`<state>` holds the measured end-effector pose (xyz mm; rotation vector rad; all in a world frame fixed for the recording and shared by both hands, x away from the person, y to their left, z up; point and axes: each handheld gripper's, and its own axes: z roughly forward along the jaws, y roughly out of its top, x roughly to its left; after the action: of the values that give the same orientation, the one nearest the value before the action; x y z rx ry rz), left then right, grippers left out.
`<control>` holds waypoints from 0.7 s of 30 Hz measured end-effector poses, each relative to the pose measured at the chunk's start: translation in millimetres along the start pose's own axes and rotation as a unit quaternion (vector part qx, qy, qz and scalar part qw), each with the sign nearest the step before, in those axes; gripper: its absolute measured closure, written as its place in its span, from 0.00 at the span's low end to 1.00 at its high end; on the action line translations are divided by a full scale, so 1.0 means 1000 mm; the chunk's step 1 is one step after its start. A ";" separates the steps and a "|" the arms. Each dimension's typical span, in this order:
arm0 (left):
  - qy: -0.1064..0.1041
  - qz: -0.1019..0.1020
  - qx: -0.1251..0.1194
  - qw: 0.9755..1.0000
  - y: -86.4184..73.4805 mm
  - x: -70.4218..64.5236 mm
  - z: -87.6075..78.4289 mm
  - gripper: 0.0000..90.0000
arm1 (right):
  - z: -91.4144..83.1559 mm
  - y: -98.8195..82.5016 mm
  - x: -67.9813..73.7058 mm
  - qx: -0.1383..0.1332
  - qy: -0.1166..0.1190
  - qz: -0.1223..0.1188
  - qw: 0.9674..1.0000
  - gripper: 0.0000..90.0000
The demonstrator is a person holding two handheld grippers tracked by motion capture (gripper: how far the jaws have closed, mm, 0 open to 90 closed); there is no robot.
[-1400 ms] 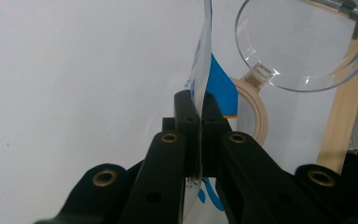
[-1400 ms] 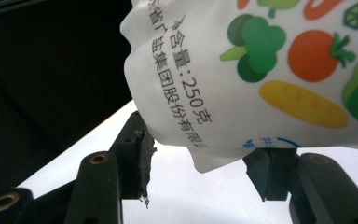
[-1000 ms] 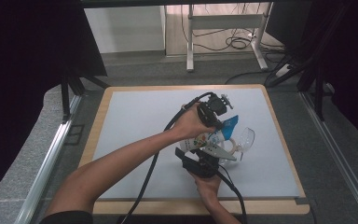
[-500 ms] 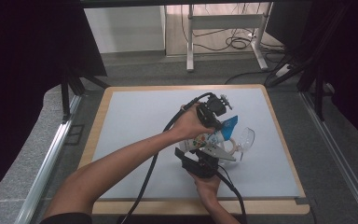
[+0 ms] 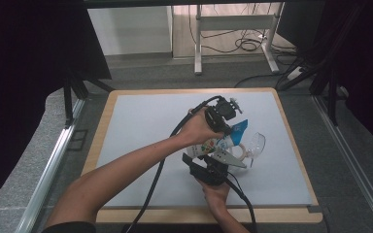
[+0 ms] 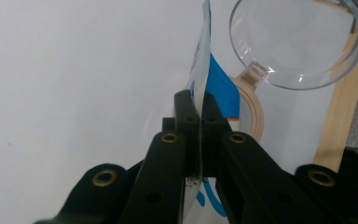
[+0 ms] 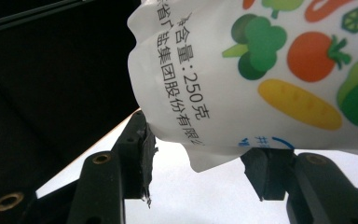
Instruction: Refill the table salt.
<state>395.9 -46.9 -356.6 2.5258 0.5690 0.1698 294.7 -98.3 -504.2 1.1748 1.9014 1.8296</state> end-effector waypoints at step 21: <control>-0.004 0.005 0.008 1.000 0.002 -0.002 0.002 1.00 | -0.002 0.002 0.002 -0.003 0.003 0.006 1.000 0.54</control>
<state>395.4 -50.4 -356.7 2.5439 0.5569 0.1591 292.8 -98.4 -501.2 1.1830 1.8954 1.8446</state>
